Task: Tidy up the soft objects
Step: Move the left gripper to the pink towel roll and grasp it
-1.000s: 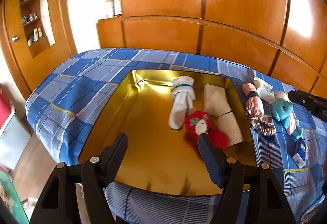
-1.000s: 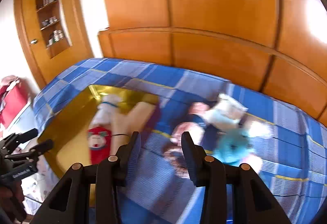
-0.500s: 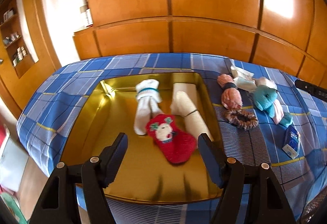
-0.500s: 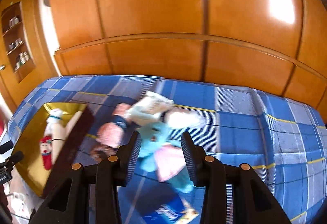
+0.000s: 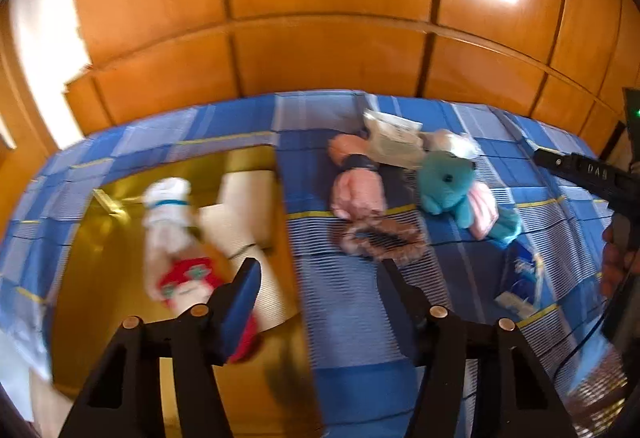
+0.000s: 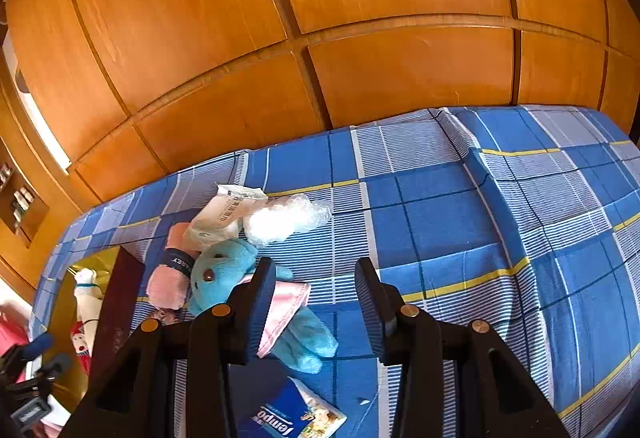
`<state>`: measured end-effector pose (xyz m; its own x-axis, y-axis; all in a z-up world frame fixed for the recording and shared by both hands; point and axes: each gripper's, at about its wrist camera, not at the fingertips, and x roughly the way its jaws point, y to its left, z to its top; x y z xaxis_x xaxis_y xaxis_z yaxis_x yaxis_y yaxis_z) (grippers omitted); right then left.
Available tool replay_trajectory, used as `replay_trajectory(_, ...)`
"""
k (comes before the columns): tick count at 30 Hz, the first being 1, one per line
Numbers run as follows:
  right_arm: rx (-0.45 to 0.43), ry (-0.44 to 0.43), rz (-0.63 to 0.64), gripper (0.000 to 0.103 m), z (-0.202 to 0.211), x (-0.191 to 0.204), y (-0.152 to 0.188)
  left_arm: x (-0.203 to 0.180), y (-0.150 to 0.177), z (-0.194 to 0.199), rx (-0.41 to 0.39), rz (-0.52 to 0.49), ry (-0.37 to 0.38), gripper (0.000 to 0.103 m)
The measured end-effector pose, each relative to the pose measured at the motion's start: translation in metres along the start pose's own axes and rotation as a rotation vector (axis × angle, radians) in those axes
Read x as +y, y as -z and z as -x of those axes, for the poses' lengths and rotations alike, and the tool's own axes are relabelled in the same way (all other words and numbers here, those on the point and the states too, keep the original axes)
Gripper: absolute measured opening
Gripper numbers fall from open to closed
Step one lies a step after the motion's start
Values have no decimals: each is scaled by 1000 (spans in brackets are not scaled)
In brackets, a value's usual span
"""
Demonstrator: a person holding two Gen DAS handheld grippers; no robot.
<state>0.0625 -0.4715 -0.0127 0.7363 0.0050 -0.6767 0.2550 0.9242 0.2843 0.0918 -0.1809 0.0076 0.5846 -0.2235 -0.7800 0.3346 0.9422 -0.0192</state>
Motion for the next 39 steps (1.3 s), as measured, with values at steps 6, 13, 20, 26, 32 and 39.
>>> replay_trajectory(6,3,-24,3,41,3,4,-1,-13,-29,-42,57,28,3,60)
replay_trajectory(13,10,-39,-9,41,2,5,-3,-27,-61,-95,104,3,-48,62)
replay_trajectory(20,5,-49,-27,41,4,2,-5,-36,-78,-139,151,7,-62,71)
replay_trajectory(26,22,-53,-45,41,0,0,-5,-41,-89,-170,167,8,-96,66)
replay_trajectory(32,29,-47,-46,41,-3,-1,-5,-40,-85,-164,171,27,-10,33)
replay_trajectory(39,53,-62,-10,41,-8,6,1,-30,-67,-93,64,11,59,34)
